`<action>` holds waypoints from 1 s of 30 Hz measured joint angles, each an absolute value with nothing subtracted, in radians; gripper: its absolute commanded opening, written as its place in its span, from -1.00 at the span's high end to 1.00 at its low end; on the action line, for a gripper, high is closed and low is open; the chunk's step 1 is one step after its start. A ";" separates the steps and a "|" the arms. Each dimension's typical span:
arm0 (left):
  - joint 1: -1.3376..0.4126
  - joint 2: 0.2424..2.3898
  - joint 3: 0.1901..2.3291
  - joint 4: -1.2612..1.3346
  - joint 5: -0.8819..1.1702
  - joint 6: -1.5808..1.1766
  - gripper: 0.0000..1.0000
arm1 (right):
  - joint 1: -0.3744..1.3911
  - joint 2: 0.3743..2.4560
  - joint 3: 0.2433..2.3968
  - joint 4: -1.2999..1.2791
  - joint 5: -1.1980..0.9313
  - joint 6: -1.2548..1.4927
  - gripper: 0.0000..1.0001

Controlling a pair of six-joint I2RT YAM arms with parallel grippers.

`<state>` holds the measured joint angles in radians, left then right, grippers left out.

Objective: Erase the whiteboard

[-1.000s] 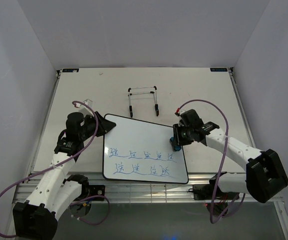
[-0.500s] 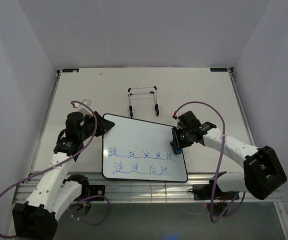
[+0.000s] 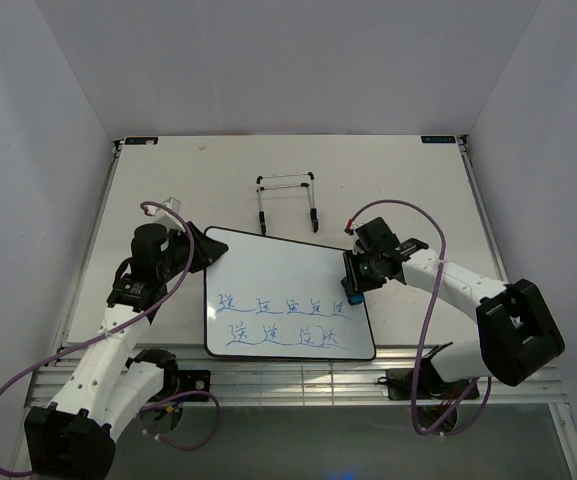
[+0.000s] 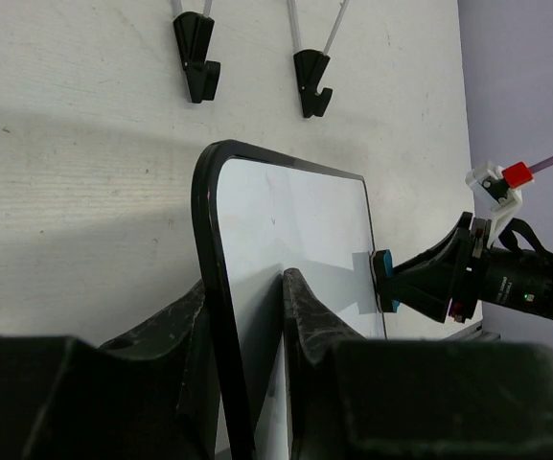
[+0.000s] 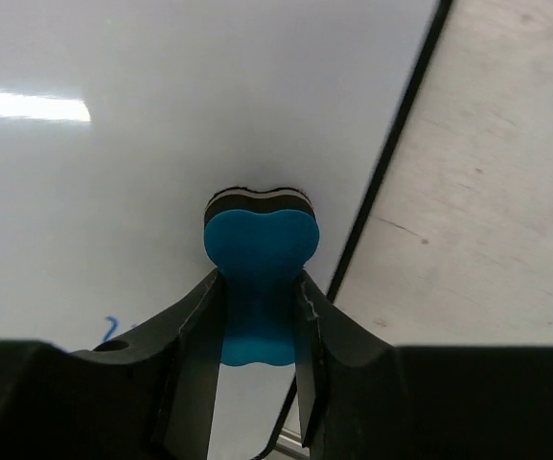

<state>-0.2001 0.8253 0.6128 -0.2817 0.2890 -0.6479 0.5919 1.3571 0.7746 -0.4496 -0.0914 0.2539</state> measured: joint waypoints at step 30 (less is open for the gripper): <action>-0.183 0.819 0.616 -0.332 0.236 -0.644 1.00 | 1.161 1.386 0.982 -0.315 0.035 0.459 0.84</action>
